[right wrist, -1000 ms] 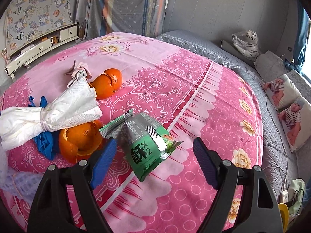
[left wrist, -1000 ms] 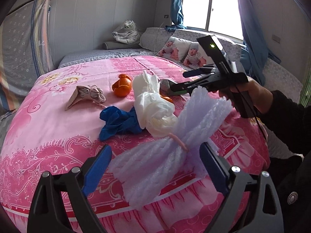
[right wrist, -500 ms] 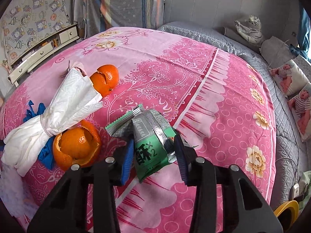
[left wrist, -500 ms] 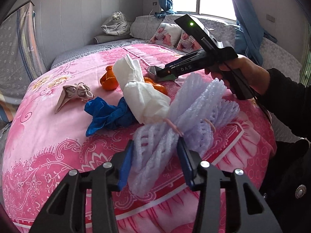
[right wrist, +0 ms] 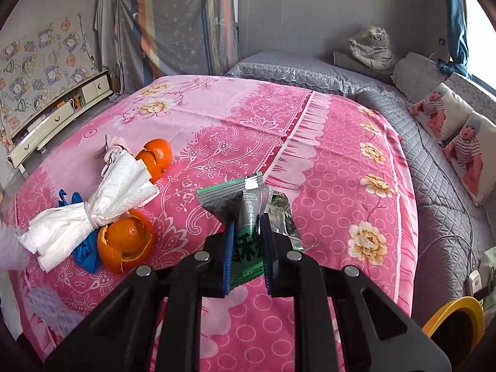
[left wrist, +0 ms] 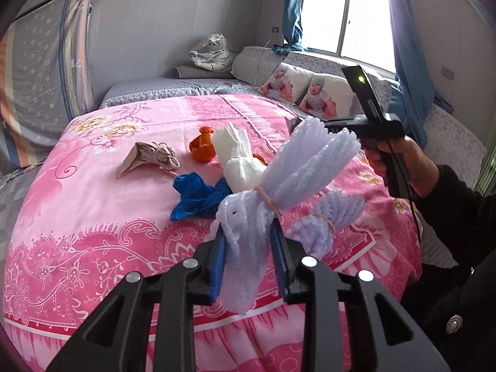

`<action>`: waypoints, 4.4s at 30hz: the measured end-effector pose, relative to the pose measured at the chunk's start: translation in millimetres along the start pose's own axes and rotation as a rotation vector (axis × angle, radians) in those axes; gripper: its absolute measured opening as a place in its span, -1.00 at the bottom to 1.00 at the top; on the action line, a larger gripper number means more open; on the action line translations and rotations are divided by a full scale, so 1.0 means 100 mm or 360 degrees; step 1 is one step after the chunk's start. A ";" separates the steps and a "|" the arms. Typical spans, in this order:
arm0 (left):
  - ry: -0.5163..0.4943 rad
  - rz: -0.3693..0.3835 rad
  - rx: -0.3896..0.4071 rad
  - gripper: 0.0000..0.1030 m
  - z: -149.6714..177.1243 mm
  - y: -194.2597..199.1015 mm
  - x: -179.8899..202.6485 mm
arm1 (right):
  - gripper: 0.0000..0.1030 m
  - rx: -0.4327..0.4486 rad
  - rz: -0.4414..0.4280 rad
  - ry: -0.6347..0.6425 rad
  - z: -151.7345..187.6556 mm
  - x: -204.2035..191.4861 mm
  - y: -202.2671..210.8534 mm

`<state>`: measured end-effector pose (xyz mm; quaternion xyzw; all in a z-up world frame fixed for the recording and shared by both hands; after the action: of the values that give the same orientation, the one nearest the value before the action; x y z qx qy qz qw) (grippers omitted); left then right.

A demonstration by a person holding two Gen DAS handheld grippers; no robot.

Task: Collect trash
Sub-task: 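Close the right tool on the green packet while the left tool grasps the lavender bubble wrap, then carry the green packet in the right tool while the left tool carries the bubble wrap to the bin, then open the right tool over the bin while the left tool releases the bubble wrap into it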

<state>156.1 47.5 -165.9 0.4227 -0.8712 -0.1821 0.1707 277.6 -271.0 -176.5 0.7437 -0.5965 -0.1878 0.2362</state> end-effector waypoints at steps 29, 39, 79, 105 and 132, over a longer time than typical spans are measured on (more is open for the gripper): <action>0.0335 -0.0326 0.0383 -0.50 -0.61 0.38 0.04 | -0.72 0.0348 -0.0007 -0.0241 0.06 0.35 1.24; 0.0254 -0.0182 0.0346 -0.50 -0.92 -0.08 0.53 | -0.72 0.0447 0.0091 -0.0299 0.17 0.65 1.62; -0.0108 0.0305 0.0130 -0.50 -1.45 -1.61 2.58 | -0.71 0.0568 0.0624 -0.0746 0.91 2.08 2.42; -0.0127 0.0485 -0.0074 -0.49 -1.24 -2.49 3.47 | -0.71 0.0448 0.0851 -0.1011 1.61 2.67 2.49; -0.0132 0.0603 -0.0376 -0.47 -0.85 -3.10 3.73 | -0.64 0.0287 0.0832 -0.1240 2.01 2.96 2.26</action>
<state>185.5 -443.5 -181.4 0.2207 -0.9139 -0.2648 0.2143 48.3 -625.4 -210.3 0.4604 -0.8217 -0.3345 -0.0311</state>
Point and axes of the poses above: each gripper's, at about its wrist camera, not at the fingertips, and y roughly against the way its jaws point, x to its right, z to its underside, the point moved 3 cm from there along -y, roughly the way its jaws point, and after that the axes turned 8 degrees about x, right-handed, at the moved point
